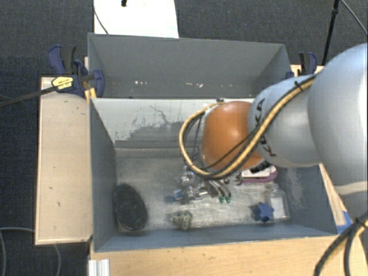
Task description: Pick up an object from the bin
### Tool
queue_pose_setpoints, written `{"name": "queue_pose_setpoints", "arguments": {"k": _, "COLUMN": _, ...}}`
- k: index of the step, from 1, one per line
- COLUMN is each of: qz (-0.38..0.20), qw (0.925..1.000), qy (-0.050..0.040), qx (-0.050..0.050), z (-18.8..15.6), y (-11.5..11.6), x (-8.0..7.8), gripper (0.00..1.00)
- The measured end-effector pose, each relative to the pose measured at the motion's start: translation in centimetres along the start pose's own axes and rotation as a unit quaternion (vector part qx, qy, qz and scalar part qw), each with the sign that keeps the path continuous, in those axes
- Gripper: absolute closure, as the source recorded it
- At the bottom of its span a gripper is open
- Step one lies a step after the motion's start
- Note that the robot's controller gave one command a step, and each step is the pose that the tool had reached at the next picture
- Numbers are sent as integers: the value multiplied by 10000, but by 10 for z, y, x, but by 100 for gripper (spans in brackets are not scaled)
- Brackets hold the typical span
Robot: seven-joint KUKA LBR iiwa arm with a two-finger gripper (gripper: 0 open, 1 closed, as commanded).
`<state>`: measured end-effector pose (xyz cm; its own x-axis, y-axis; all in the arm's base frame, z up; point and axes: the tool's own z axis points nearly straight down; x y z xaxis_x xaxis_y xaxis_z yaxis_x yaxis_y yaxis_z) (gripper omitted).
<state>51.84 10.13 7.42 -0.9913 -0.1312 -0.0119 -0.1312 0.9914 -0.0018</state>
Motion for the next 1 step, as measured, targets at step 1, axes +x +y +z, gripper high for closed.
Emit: {"name": "queue_pose_setpoints", "arguments": {"k": 1, "qz": -2825, "qw": 9593, "qy": 19, "qx": -22, "z": -162, "y": 17, "x": 34, "gripper": 100}}
